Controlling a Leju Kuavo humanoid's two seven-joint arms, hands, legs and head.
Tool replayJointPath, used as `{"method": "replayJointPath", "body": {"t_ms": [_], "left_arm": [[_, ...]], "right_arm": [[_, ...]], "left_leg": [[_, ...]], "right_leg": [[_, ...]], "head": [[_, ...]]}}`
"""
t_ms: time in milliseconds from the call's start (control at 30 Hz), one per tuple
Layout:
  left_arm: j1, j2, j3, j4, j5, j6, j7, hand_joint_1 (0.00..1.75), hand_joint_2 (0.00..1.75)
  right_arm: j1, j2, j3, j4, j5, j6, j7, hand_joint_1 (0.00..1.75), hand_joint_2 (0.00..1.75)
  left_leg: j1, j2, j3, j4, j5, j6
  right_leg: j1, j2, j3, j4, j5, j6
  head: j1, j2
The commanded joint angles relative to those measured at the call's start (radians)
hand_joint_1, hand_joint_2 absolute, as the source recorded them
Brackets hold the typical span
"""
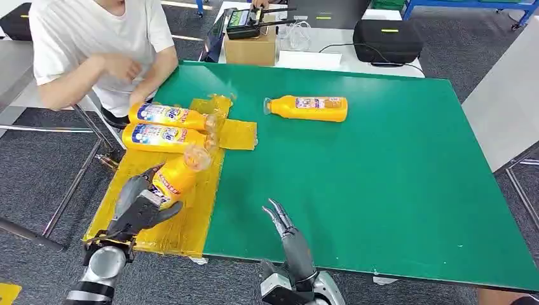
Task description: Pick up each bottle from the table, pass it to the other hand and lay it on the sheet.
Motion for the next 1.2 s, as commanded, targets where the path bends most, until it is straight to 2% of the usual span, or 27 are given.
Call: {"method": "replayJointPath", "body": {"t_ms": [33, 133, 200, 400, 533, 567, 600, 633, 667, 700, 867, 967, 1033, 1167, 1200], "left_arm": [[-0.153, 0.068, -0.147, 0.302, -0.146, -0.047, -0.029, 1.75, 1.75], [-0.228, 0.068, -0.261, 0.403, -0.194, -0.056, -0.051, 1.75, 1.75], [-0.315, 0.043, -0.334, 0.523, -0.226, -0.049, -0.047, 1.75, 1.75], [-0.444, -0.016, -0.358, 0.731, -0.188, -0.064, -0.073, 1.75, 1.75], [-0.500, -0.034, -0.381, 0.800, -0.184, -0.088, -0.078, 1.73, 1.75], [-0.511, -0.033, -0.393, 0.820, -0.186, -0.094, -0.080, 1.48, 1.75], [-0.529, -0.030, -0.418, 0.850, -0.185, -0.109, -0.081, 1.13, 1.75], [-0.529, -0.030, -0.418, 0.850, -0.185, -0.109, -0.081, 1.13, 1.75], [-0.536, -0.027, -0.426, 0.867, -0.178, -0.128, -0.085, 0.45, 1.75], [-0.542, -0.022, -0.437, 0.881, -0.175, -0.151, -0.086, 0.02, 1.75], [-0.550, -0.007, -0.454, 0.898, -0.171, -0.170, -0.089, 0.00, 1.75], [-0.559, 0.026, -0.491, 0.917, -0.169, -0.215, -0.104, 0.00, 1.75], [-0.549, 0.043, -0.498, 0.911, -0.166, -0.207, -0.098, 0.00, 1.75], [-0.471, 0.099, -0.433, 0.806, -0.023, -0.248, -0.120, 0.00, 1.75], [-0.437, 0.103, -0.386, 0.762, 0.044, -0.259, -0.141, 0.00, 1.75]], "right_arm": [[-0.046, -0.006, -0.023, 0.035, -0.003, 0.037, -0.011, 0.00, 0.00], [-0.071, -0.002, -0.005, 0.059, -0.008, 0.061, -0.021, 0.00, 0.00], [-0.082, 0.001, 0.005, 0.071, -0.014, 0.073, -0.022, 0.00, 0.00], [-0.101, 0.003, 0.025, 0.095, -0.027, 0.080, -0.028, 0.00, 0.00], [-0.115, 0.005, 0.031, 0.113, -0.037, 0.081, -0.032, 0.00, 0.00], [-0.118, 0.005, 0.032, 0.117, -0.040, 0.080, -0.032, 0.00, 0.00], [-0.122, 0.006, 0.037, 0.123, -0.050, 0.074, -0.032, 0.00, 0.00], [-0.122, 0.006, 0.037, 0.123, -0.050, 0.074, -0.032, 0.00, 0.00], [-0.124, 0.007, 0.037, 0.128, -0.056, 0.069, -0.032, 0.00, 0.00], [-0.125, 0.007, 0.039, 0.132, -0.060, 0.067, -0.032, 0.00, 0.00], [-0.129, 0.005, 0.048, 0.138, -0.070, 0.059, -0.032, 0.00, 0.00], [-0.139, 0.002, 0.064, 0.148, -0.090, 0.049, -0.032, 0.00, 0.00], [-0.142, -0.001, 0.066, 0.155, -0.098, 0.036, -0.032, 0.00, 0.00], [-0.149, -0.008, 0.091, 0.164, -0.125, 0.021, -0.032, 0.00, 0.00], [-0.149, -0.008, 0.096, 0.169, -0.126, 0.017, -0.032, 0.00, 0.00]], "left_leg": [[-0.001, -0.003, 0.000, -0.001, 0.001, 0.002], [-0.001, -0.005, 0.002, -0.002, 0.001, 0.003], [-0.001, -0.006, 0.004, -0.004, 0.002, 0.004], [-0.002, -0.006, 0.005, -0.003, 0.002, 0.003], [-0.002, -0.005, 0.006, -0.002, 0.001, 0.003], [-0.001, -0.006, 0.006, -0.003, 0.002, 0.004], [-0.002, -0.005, 0.007, -0.002, 0.002, 0.003], [-0.002, -0.005, 0.008, -0.001, 0.001, 0.002], [-0.001, -0.005, 0.008, -0.002, 0.002, 0.003], [-0.002, -0.004, 0.009, -0.002, 0.002, 0.003], [-0.002, -0.001, 0.011, -0.002, 0.001, 0.002], [-0.001, -0.001, 0.011, -0.003, 0.001, 0.004], [-0.002, 0.000, 0.012, -0.003, 0.001, 0.002], [-0.002, 0.002, 0.013, -0.004, 0.001, 0.003], [-0.002, 0.004, 0.013, -0.004, 0.001, 0.003]], "right_leg": [[0.000, -0.003, 0.002, -0.001, 0.000, -0.002], [0.000, -0.005, 0.004, -0.003, 0.000, -0.004], [0.000, -0.006, 0.008, -0.004, 0.000, -0.005], [-0.001, -0.004, 0.008, -0.004, 0.001, -0.005], [-0.001, -0.003, 0.008, -0.002, 0.001, -0.003], [0.000, -0.004, 0.009, -0.004, 0.001, -0.005], [-0.001, -0.003, 0.010, -0.002, 0.001, -0.003], [-0.002, -0.005, 0.011, -0.002, 0.000, -0.003], [-0.001, -0.005, 0.011, -0.003, 0.002, -0.005], [-0.001, -0.004, 0.012, -0.003, 0.001, -0.004], [-0.002, -0.001, 0.013, -0.002, 0.001, -0.003], [0.001, 0.000, 0.013, -0.004, 0.001, -0.006], [-0.002, 0.001, 0.013, -0.002, 0.001, -0.003], [-0.001, 0.004, 0.013, -0.004, 0.002, -0.005], [-0.002, 0.005, 0.012, -0.002, 0.002, -0.004]], "head": [[0.000, 0.000], [0.000, 0.000], [0.000, 0.000], [0.000, 0.000], [0.000, 0.000], [0.000, 0.000], [0.000, 0.000], [0.000, 0.000], [0.000, 0.000], [0.000, 0.000], [0.000, 0.000], [0.000, 0.000], [-0.001, 0.000], [0.000, 0.000], [0.000, 0.000]]}}
